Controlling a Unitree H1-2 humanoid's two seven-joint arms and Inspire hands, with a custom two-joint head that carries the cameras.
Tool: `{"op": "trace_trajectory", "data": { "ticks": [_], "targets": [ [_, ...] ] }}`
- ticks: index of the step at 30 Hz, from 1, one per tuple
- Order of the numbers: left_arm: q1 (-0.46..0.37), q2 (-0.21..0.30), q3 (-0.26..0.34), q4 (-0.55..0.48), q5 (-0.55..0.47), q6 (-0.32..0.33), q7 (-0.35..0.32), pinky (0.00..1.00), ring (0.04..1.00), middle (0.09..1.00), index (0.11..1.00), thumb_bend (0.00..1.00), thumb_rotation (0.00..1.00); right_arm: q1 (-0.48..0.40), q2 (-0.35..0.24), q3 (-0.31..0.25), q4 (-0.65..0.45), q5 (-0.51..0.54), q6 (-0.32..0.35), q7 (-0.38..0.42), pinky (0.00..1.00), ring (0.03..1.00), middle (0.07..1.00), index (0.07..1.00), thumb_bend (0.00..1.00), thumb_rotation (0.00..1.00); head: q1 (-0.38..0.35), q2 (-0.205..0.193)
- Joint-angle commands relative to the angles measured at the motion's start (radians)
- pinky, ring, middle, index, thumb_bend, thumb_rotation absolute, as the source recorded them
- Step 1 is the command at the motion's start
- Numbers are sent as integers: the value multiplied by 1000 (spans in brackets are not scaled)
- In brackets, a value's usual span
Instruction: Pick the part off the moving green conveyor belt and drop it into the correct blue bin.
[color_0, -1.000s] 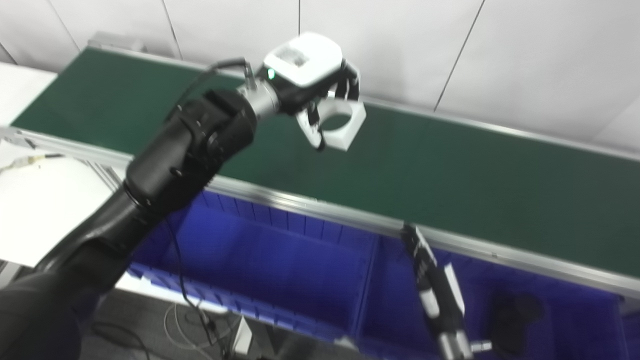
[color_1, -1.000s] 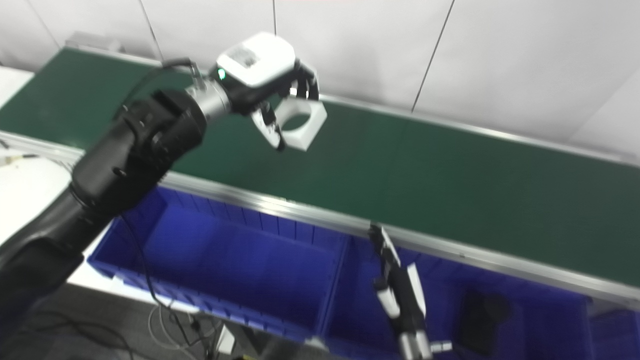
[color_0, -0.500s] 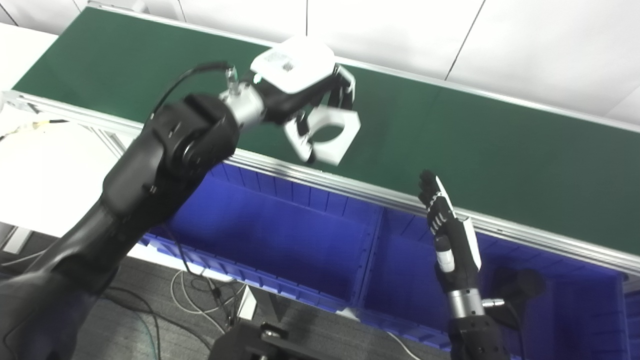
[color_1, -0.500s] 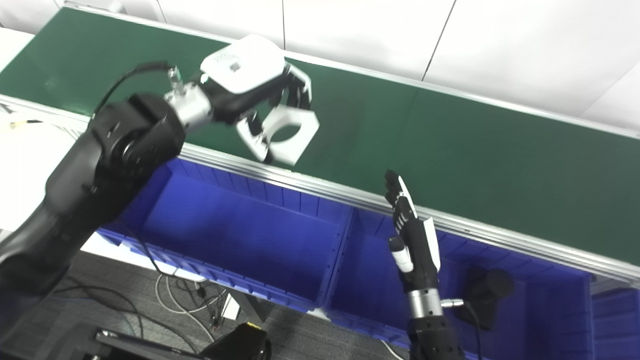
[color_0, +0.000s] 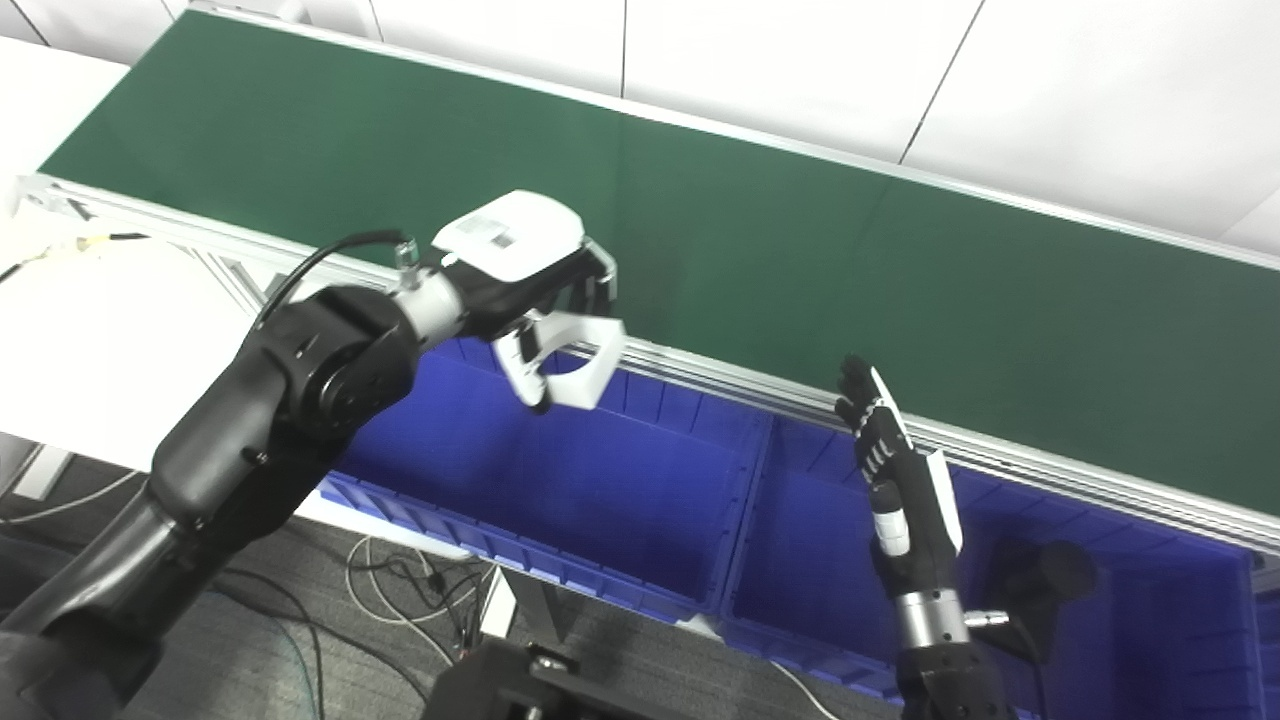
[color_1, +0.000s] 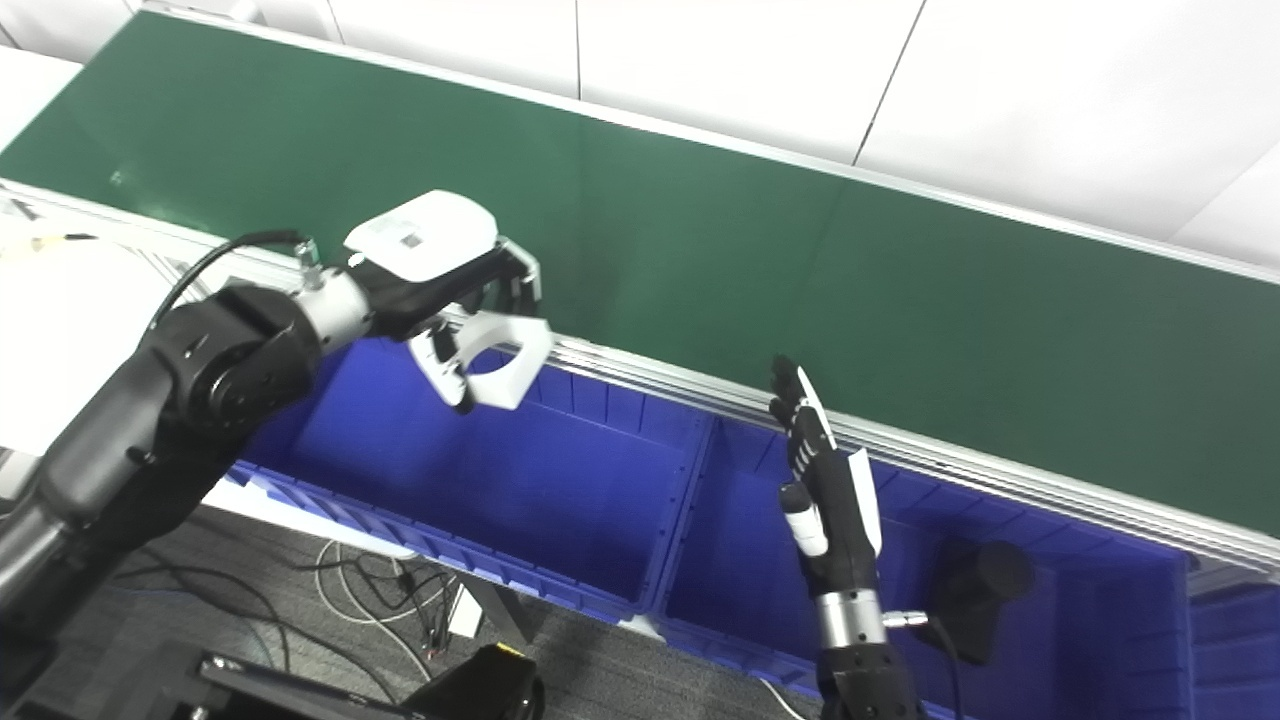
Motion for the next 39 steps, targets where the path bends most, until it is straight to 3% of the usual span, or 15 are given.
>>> {"op": "trace_trajectory", "data": {
  "ticks": [1, 9, 18, 22, 26, 33, 39],
  "targets": [
    [1, 20, 20, 4, 18, -14, 44, 373, 406, 497, 543, 500, 0, -13, 13, -3, -22, -1, -35, 4, 944, 967, 967, 953, 983, 978, 1, 0],
    [32, 21, 47, 129, 49, 21, 94, 363, 399, 482, 555, 498, 0, -12, 15, -2, -20, -10, -35, -2, 943, 970, 970, 959, 985, 986, 10, -12],
    [69, -87, 4, 239, 60, 66, 177, 358, 388, 488, 557, 497, 0, -4, 22, 0, -19, -8, -36, -5, 944, 964, 966, 953, 990, 975, -9, -33],
    [65, -142, -13, 371, 83, 69, 314, 336, 381, 481, 560, 496, 0, 0, 21, 2, -23, -10, -36, -2, 956, 977, 976, 962, 982, 985, -10, -43],
    [48, -171, -35, 479, 108, 90, 385, 337, 384, 484, 558, 496, 0, 5, 23, 5, -22, -8, -36, 1, 966, 985, 977, 963, 979, 983, -18, -65],
    [31, -185, -96, 606, 112, 85, 524, 370, 400, 496, 539, 500, 0, 10, 21, 6, -31, -33, -36, -17, 951, 976, 973, 964, 990, 989, -21, -62],
    [23, -203, -151, 697, 125, 72, 688, 346, 393, 467, 544, 500, 0, 8, 22, 7, -26, -18, -36, -7, 969, 984, 974, 959, 979, 978, -22, -65]
  ]
}}
